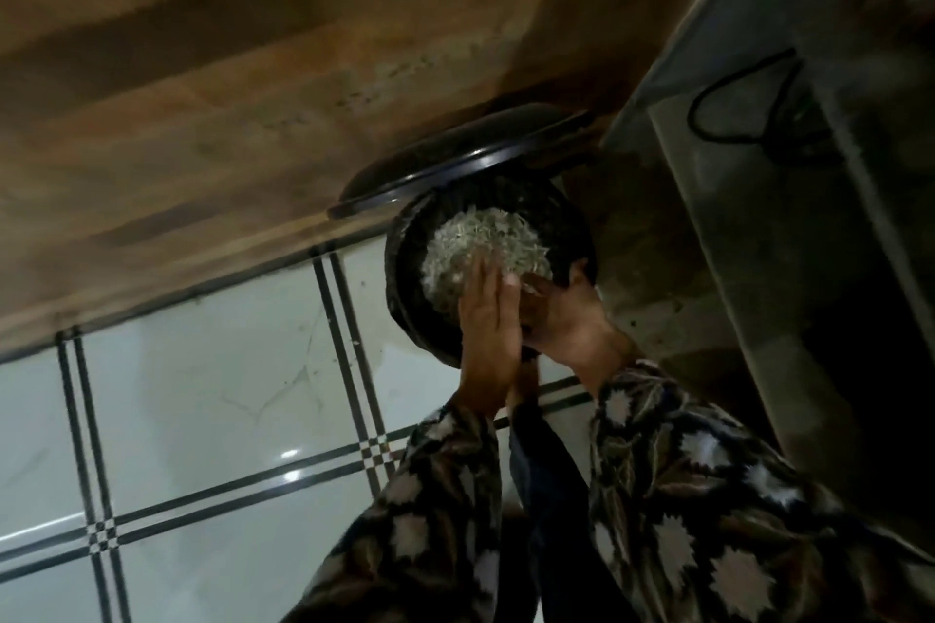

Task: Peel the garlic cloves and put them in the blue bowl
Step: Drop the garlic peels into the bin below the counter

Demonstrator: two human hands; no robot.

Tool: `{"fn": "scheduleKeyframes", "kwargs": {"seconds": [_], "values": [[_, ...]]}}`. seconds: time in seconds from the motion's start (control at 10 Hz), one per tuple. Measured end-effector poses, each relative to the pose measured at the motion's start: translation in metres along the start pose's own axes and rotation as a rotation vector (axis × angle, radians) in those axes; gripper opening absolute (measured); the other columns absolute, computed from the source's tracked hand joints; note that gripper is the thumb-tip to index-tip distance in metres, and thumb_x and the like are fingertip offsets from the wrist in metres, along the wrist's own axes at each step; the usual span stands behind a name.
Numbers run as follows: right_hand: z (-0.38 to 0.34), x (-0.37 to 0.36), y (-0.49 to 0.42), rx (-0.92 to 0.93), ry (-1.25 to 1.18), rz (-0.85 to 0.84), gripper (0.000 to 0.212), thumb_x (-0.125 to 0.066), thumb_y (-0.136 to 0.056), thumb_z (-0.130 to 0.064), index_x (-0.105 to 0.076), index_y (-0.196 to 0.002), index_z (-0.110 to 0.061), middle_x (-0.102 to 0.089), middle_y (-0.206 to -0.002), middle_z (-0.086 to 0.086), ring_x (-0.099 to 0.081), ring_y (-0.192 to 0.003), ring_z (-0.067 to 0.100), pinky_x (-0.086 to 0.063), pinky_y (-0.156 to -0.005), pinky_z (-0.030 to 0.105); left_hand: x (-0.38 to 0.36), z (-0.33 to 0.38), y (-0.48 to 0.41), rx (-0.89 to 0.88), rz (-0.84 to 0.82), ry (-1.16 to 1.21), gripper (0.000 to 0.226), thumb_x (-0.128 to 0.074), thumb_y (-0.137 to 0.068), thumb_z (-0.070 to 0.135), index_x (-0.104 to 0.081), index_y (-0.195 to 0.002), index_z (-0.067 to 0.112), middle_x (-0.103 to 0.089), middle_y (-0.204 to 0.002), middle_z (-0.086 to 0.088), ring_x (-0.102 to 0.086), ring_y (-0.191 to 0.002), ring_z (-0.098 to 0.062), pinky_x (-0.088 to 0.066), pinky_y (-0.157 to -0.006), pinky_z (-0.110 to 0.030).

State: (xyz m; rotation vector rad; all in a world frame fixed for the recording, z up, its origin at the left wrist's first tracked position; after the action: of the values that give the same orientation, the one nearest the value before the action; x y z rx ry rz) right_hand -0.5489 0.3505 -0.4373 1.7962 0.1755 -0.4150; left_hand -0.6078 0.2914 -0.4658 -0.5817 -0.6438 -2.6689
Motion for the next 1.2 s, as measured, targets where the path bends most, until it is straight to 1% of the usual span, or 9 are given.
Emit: {"fn": "scheduleKeyframes", "kwargs": {"seconds": [0.1, 0.2, 0.3, 0.4, 0.5, 0.7, 1.0, 1.1, 1.2], "values": [[-0.004, -0.009, 0.023, -0.011, 0.066, 0.011, 0.051, -0.023, -0.098, -0.045, -0.044, -0.131, -0.013, -0.035, -0.146, 0.011, -0.039, -0.130, 0.012, -0.028, -0.108, 0.027, 0.002, -0.003, 0.007, 0.014, -0.229, -0.220, 0.049, -0.027, -0.098, 0.034, -0.028, -0.145, 0.022, -0.016, -0.155, 0.003, -0.006, -0.145, -0.014, -0.006, -0.116, -0.047], [0.000, 0.000, 0.037, 0.004, 0.147, -0.012, 0.046, -0.024, -0.097, -0.047, -0.053, -0.121, -0.019, -0.047, -0.136, 0.002, -0.042, -0.124, 0.022, -0.026, -0.104, 0.044, 0.026, -0.019, 0.005, 0.304, -0.114, -0.168, 0.043, -0.041, -0.098, 0.027, -0.046, -0.136, 0.006, -0.042, -0.143, -0.010, -0.036, -0.134, -0.027, -0.029, -0.107, -0.036], [-0.004, 0.000, 0.086, 0.178, 0.319, 0.088, 0.036, -0.031, -0.099, -0.035, -0.053, -0.122, -0.018, -0.051, -0.134, 0.001, -0.049, -0.117, 0.018, -0.035, -0.099, 0.034, 0.057, 0.006, 0.018, 0.294, -0.011, -0.121, 0.020, -0.053, -0.090, 0.008, -0.065, -0.105, 0.003, -0.065, -0.111, -0.014, -0.059, -0.105, -0.028, -0.041, -0.081, -0.025], [-0.005, -0.004, 0.172, 0.313, 0.425, 0.168, 0.035, -0.041, -0.097, -0.018, -0.048, -0.129, -0.007, -0.050, -0.133, 0.008, -0.046, -0.122, 0.022, -0.040, -0.066, 0.009, 0.091, 0.067, 0.065, 0.180, 0.102, -0.027, 0.011, -0.057, -0.082, -0.003, -0.063, -0.084, 0.007, -0.065, -0.090, -0.007, -0.061, -0.089, -0.025, -0.041, -0.072, -0.021], [0.007, 0.005, 0.262, 0.374, 0.405, 0.144, 0.025, -0.046, -0.094, -0.015, -0.056, -0.117, -0.012, -0.054, -0.128, 0.008, -0.052, -0.109, 0.018, -0.039, -0.063, 0.012, 0.114, 0.146, 0.121, 0.068, 0.095, 0.037, 0.011, -0.061, -0.082, -0.002, -0.067, -0.084, 0.006, -0.068, -0.083, -0.003, -0.062, -0.078, -0.013, -0.042, -0.066, -0.011], [0.010, 0.074, 0.455, 0.738, 0.300, 0.121, 0.022, -0.048, -0.094, -0.025, -0.066, -0.103, -0.016, -0.071, -0.100, -0.002, -0.064, -0.097, 0.010, -0.047, -0.090, 0.029, 0.090, 0.317, 0.238, -0.304, -0.204, 0.111, 0.010, -0.063, -0.087, 0.007, -0.068, -0.089, 0.014, -0.067, -0.084, 0.011, -0.062, -0.078, 0.005, -0.045, -0.073, -0.008], [0.094, 0.277, 0.658, 1.127, 0.117, 0.742, 0.015, -0.053, -0.091, -0.016, -0.064, -0.089, -0.027, -0.067, -0.100, 0.004, -0.059, -0.088, 0.001, -0.044, -0.081, 0.021, -0.062, 0.423, 0.430, -0.512, -0.651, 0.015, 0.010, -0.067, -0.082, 0.000, -0.070, -0.088, 0.006, -0.068, -0.078, 0.002, -0.059, -0.065, 0.011, -0.045, -0.068, -0.010], [0.153, 0.366, 0.690, 1.092, 0.138, 1.188, 0.019, -0.060, -0.087, -0.010, -0.063, -0.105, -0.014, -0.061, -0.113, 0.011, -0.053, -0.107, 0.017, -0.037, -0.095, 0.031, -0.131, 0.417, 0.499, -0.569, -0.790, -0.142, 0.018, -0.069, -0.082, 0.005, -0.070, -0.099, 0.006, -0.069, -0.088, -0.005, -0.062, -0.074, -0.005, -0.046, -0.073, -0.019], [0.190, 0.436, 0.718, 0.939, 0.155, 1.461, 0.034, -0.059, -0.087, -0.014, -0.056, -0.120, -0.007, -0.054, -0.122, 0.014, -0.045, -0.118, 0.029, -0.034, -0.099, 0.038, -0.190, 0.430, 0.531, -0.686, -0.618, -0.311, 0.035, -0.067, -0.085, 0.019, -0.063, -0.118, 0.010, -0.066, -0.100, -0.008, -0.061, -0.093, -0.021, -0.045, -0.079, -0.024]]}}
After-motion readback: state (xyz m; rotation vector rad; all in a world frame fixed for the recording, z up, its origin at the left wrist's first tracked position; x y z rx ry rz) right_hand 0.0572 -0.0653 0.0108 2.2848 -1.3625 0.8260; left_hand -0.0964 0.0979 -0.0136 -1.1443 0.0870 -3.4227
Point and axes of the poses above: each hand's wrist, its own y-axis away from the middle knuckle, its own x-axis out of the back of the hand, z = x × y, the point moved 2 cm from there along -y, towards the middle knuckle
